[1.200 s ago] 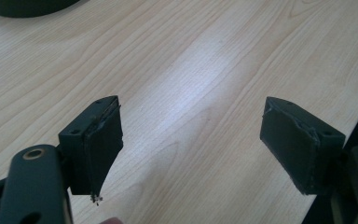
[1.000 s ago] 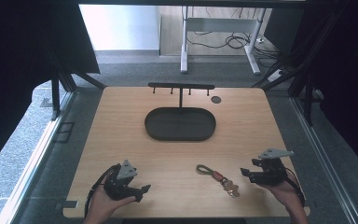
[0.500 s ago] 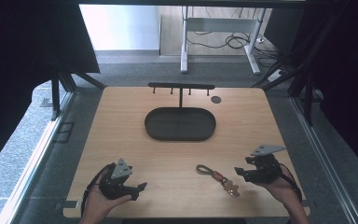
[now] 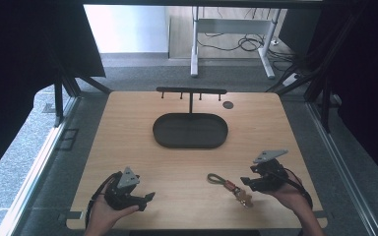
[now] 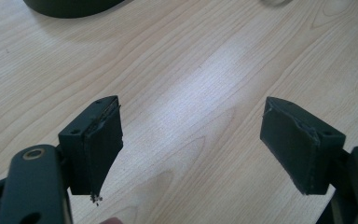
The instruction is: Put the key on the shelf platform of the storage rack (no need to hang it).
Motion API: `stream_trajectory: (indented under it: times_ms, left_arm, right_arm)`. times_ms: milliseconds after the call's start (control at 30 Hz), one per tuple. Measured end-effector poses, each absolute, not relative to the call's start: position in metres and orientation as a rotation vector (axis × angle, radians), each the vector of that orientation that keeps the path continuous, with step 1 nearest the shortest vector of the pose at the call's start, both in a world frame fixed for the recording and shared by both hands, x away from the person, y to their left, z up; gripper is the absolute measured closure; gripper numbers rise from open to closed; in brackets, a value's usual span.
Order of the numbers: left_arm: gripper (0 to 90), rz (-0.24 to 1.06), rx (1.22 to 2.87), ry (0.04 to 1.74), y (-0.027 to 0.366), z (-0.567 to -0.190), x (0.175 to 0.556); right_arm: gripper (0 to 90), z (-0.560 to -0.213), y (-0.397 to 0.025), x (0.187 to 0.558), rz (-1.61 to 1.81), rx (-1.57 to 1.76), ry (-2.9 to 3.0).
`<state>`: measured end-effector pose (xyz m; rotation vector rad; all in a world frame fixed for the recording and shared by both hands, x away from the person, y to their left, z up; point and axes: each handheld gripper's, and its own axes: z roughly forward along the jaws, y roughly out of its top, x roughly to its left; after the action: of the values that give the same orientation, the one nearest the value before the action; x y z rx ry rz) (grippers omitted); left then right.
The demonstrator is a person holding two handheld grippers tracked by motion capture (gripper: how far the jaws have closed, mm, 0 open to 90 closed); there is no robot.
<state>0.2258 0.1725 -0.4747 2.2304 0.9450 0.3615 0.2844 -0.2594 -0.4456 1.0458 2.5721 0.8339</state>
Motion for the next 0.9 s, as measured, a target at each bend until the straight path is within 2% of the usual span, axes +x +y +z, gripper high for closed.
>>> stream_trajectory:
  times_ms: [900]
  left_arm:
    - [21.3, 0.345, 2.245, 0.938, 0.17, -0.478, 0.227]
  right_arm:
    - [47.4, -0.477, -0.221, 0.3, 0.683, 0.966, 2.752]
